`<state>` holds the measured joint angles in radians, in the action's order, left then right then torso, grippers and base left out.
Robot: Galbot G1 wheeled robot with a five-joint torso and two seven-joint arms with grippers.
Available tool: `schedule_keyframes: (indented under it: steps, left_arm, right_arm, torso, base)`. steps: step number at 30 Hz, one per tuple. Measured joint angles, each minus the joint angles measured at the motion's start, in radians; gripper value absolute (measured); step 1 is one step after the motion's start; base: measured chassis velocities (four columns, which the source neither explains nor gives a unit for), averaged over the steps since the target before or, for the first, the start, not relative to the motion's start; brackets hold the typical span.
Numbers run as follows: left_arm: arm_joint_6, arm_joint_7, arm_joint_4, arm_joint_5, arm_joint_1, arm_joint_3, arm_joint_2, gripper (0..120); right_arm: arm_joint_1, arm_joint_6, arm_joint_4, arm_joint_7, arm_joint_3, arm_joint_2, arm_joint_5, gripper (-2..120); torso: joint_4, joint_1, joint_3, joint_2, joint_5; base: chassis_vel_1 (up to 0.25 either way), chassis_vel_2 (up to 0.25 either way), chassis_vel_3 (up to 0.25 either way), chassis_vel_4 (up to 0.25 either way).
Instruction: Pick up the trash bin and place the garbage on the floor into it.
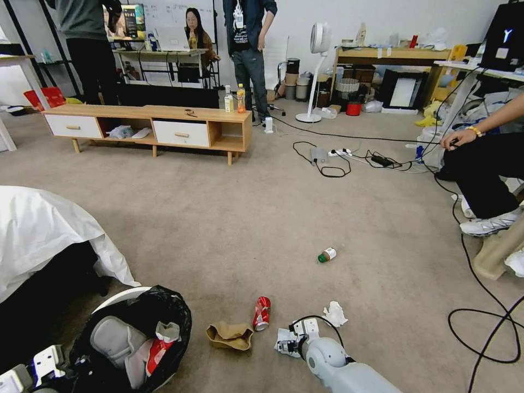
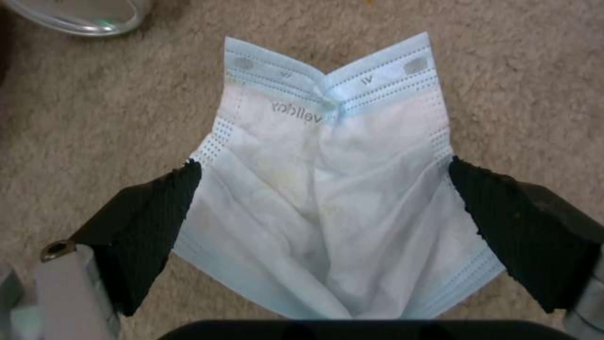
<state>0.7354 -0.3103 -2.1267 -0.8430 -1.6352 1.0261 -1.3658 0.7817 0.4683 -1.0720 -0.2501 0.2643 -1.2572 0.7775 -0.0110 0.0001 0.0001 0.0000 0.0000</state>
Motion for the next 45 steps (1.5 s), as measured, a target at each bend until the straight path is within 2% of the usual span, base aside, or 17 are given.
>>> schedule_keyframes:
  steps: [4,5,9,11,12,13,15,16,17,18,21,24,26,27,29,40,45]
  left_arm:
    - [0.0,0.0,0.0,0.0,0.0,0.0,0.0,1]
    - [0.0,0.0,0.002,0.0,0.0,0.0,0.001,1]
    - [0.0,0.0,0.003,0.0,0.001,0.0,0.001,1]
    - [0.0,0.0,0.004,0.001,0.003,-0.003,0.0,1]
    - [0.0,0.0,0.004,0.001,0.003,-0.003,0.0,1]
    - [0.0,0.0,0.004,0.002,0.004,-0.005,0.0,1]
    - [0.0,0.0,0.004,0.002,0.004,-0.005,0.0,1]
    - [0.0,0.0,0.004,0.003,0.004,-0.006,-0.001,1]
    - [0.0,0.0,0.005,0.004,0.004,-0.007,-0.001,1]
    - [0.0,0.0,0.005,0.004,0.004,-0.007,-0.001,1]
    - [0.0,0.0,0.008,0.006,0.007,-0.01,-0.001,1]
    - [0.0,0.0,0.01,0.007,0.008,-0.013,-0.001,1]
    - [0.0,0.0,0.013,0.01,0.011,-0.018,-0.001,1]
    - [0.0,0.0,0.013,0.01,0.011,-0.018,-0.001,1]
    - [0.0,0.0,0.015,0.013,0.013,-0.023,-0.003,1]
    - [0.0,0.0,0.019,0.017,0.013,-0.025,-0.004,1]
    - [0.0,-0.001,0.018,0.015,0.017,-0.028,0.0,1]
  right_arm:
    - [-0.001,-0.003,0.005,0.001,-0.001,-0.005,-0.005,98]
    - [0.0,-0.006,0.006,0.001,-0.001,-0.005,-0.008,91]
    - [0.001,-0.009,0.006,0.002,-0.001,-0.005,-0.011,82]
    - [0.003,-0.014,0.005,0.003,-0.001,-0.003,-0.016,70]
    - [0.003,-0.014,0.005,0.003,-0.001,-0.003,-0.016,70]
    - [0.003,-0.016,0.006,0.003,0.0,-0.003,-0.019,63]
    - [0.003,-0.016,0.006,0.003,0.0,-0.003,-0.019,63]
    - [0.004,-0.02,0.007,0.003,0.0,-0.003,-0.023,53]
    - [0.006,-0.021,0.007,0.003,0.0,-0.002,-0.024,48]
    - [0.006,-0.021,0.007,0.003,0.0,-0.002,-0.024,48]
    - [0.011,-0.024,0.007,0.007,0.0,-0.002,-0.029,31]
    - [0.013,-0.025,0.007,0.008,0.001,-0.002,-0.031,26]
    - [0.016,-0.025,0.008,0.012,0.001,-0.001,-0.033,13]
    - [0.016,-0.025,0.008,0.012,0.001,-0.001,-0.033,13]
    - [0.016,-0.026,0.012,0.015,0.002,-0.001,-0.036,3]
    - [0.035,-0.028,-0.027,0.016,0.004,0.017,-0.032,0]
    - [0.049,-0.021,-0.104,0.004,0.0,0.062,-0.002,0]
  torso:
    - [0.0,0.0,0.0,0.0,0.0]
    - [0.0,0.0,0.0,0.0,-0.0001]
    - [0.0,0.0,0.0,0.0,-0.0001]
    - [-0.0003,0.0,0.0,0.0,-0.0003]
    - [-0.0003,0.0,0.0,0.0,-0.0003]
    - [-0.0004,0.0,0.0,0.0,-0.0003]
    - [-0.0004,0.0,0.0,0.0,-0.0003]
    - [-0.0005,0.0,0.0,0.0,-0.0006]
    - [-0.0006,0.0,0.0,0.0,-0.0006]
    - [-0.0006,0.0,0.0,0.0,-0.0006]
    - [0.0002,0.0,0.0,0.0,-0.0004]
    - [0.0002,0.0,0.0,0.0,0.0]
    - [0.0002,0.0,0.0,0.0,0.0001]
    - [0.0002,0.0,0.0,0.0,0.0001]
    - [0.0002,0.0,0.0,0.0,0.0]
    - [0.0003,0.0,0.0,0.0,0.0003]
    - [0.0002,0.0,0.0,0.0,0.0005]
  base:
    - [0.0,0.0,0.0,0.0]
    - [0.0,0.0,0.0,0.0]
    - [0.0,0.0,0.0,0.0]
    - [0.0,0.0,0.0,0.0]
    - [0.0,0.0,0.0,0.0]
    - [0.0,0.0,0.0,0.0]
    - [0.0,0.0,0.0,0.0]
    - [0.0,0.0,0.0,0.0]
    - [0.0,0.0,0.0,0.0]
    - [0.0,0.0,0.0,0.0]
    - [0.0,0.0,0.0,0.0]
    - [0.0,0.0,0.0,0.0]
    - [0.0,0.0,0.0,0.0]
    - [0.0,0.0,0.0,0.0]
    - [0.0,0.0,0.0,0.0]
    - [0.0,0.0,0.0,0.0]
    - [0.0,0.0,0.0,0.0]
